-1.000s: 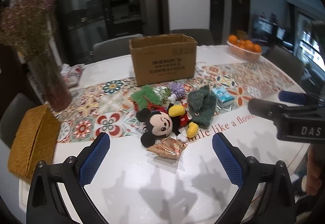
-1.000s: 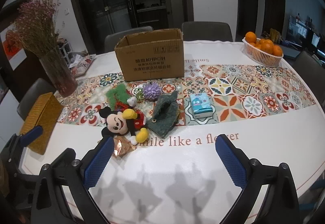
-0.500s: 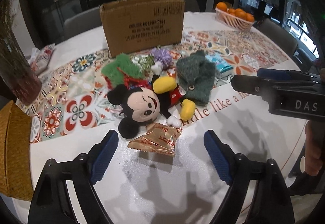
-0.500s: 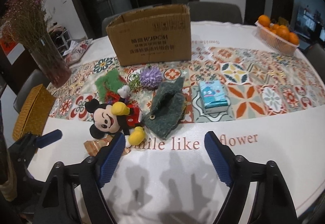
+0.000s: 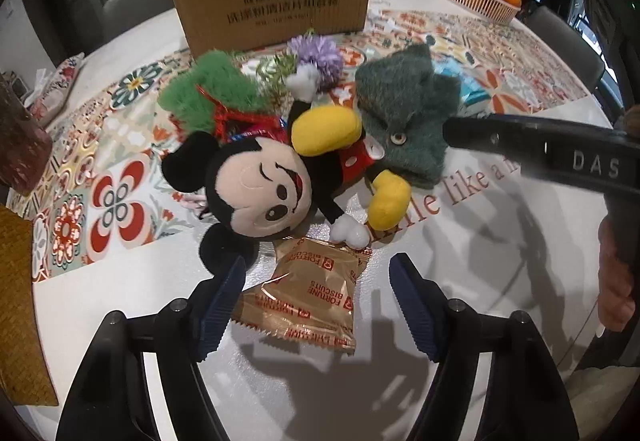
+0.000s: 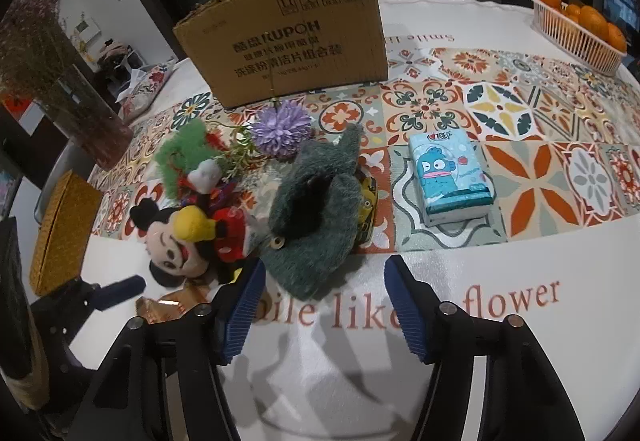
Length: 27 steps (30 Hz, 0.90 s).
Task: Organize soft objects
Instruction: 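Reach the left tool to the biscuit packet while the right tool reaches the green glove, then close the left tool on the biscuit packet while the right tool grips the green glove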
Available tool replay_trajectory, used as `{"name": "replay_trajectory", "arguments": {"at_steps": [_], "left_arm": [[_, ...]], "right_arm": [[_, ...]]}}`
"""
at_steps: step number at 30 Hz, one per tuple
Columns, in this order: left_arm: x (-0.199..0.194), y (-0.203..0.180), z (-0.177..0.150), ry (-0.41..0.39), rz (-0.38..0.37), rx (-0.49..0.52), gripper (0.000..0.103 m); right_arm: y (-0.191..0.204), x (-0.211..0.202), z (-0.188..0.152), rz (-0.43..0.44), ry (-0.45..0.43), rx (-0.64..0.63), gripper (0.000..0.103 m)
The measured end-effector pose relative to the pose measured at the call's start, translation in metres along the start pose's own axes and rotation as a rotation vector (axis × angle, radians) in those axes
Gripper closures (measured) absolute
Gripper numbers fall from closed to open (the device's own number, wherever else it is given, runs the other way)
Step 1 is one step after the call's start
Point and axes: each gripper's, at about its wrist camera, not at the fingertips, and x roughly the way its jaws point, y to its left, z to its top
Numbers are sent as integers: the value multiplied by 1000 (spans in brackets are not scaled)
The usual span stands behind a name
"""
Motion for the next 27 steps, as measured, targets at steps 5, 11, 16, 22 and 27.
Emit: {"name": "replay_trajectory", "arguments": {"at_steps": [5, 11, 16, 22, 27], "left_arm": [[15, 2, 0, 44, -8, -15, 35], [29, 11, -3, 95, -45, -82, 44], [29, 15, -3, 82, -48, -125, 48], [22, 20, -9, 75, -74, -184, 52], [7, 19, -13, 43, -84, -215, 53]], "right_arm": [[-6, 16, 7, 4, 15, 10, 49], [-9, 32, 13, 18, 38, 11, 58], [-7, 43, 20, 20, 43, 7, 74], [-7, 43, 22, 18, 47, 3, 89], [-2, 34, 22, 24, 35, -8, 91]]}}
